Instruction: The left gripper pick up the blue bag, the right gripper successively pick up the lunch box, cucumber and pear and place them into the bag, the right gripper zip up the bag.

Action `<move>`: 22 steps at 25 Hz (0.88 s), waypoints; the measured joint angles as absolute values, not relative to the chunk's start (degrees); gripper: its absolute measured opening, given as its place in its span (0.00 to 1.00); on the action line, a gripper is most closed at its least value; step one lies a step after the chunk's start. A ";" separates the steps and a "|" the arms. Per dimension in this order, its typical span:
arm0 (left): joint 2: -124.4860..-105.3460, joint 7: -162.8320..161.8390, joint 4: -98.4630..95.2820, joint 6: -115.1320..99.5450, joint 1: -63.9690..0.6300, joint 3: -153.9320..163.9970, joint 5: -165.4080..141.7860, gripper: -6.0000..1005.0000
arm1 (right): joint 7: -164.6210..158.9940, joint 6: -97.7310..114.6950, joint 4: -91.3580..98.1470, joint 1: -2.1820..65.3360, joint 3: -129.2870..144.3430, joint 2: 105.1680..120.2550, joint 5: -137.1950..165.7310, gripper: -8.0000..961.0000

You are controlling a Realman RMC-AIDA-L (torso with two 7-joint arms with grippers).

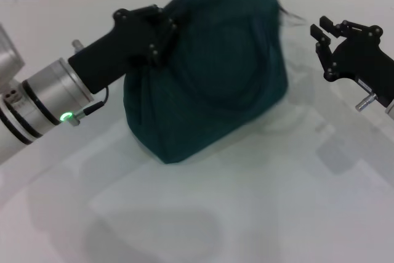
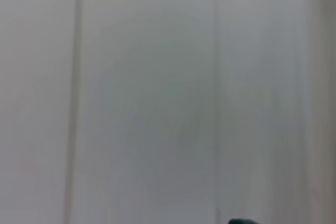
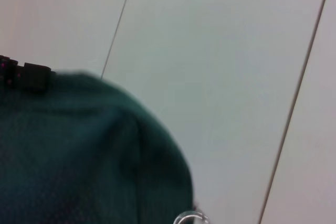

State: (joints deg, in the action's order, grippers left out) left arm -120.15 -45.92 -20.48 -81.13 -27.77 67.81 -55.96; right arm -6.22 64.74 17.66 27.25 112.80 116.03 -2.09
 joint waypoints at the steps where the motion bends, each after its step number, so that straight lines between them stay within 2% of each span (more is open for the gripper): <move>1: -120.20 -45.57 -19.42 -81.25 -27.78 67.83 -53.91 0.08 | -6.77 64.68 17.67 27.40 112.80 116.00 -2.10 0.17; 3: -120.31 -45.40 -17.73 -81.45 -27.78 67.85 -50.76 0.08 | -7.44 64.53 17.66 27.47 112.77 116.01 -2.09 0.17; 14: -120.47 -38.77 -12.30 -87.49 -27.12 67.98 -48.72 0.45 | -14.64 71.28 17.15 27.32 109.89 115.42 -1.66 0.42; 20: -120.76 -31.48 -6.13 -95.42 -27.10 67.98 -45.36 0.68 | -16.20 79.16 17.35 26.85 111.80 115.52 -0.56 0.63; 22: -120.76 -30.28 -4.87 -97.30 -27.03 67.99 -45.21 0.71 | -18.49 81.18 17.64 27.21 113.05 115.15 2.45 0.75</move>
State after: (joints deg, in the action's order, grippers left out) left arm -120.76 -30.28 -4.87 -97.30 -27.03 67.99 -45.21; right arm -18.49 81.18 17.64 27.21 113.05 115.15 2.45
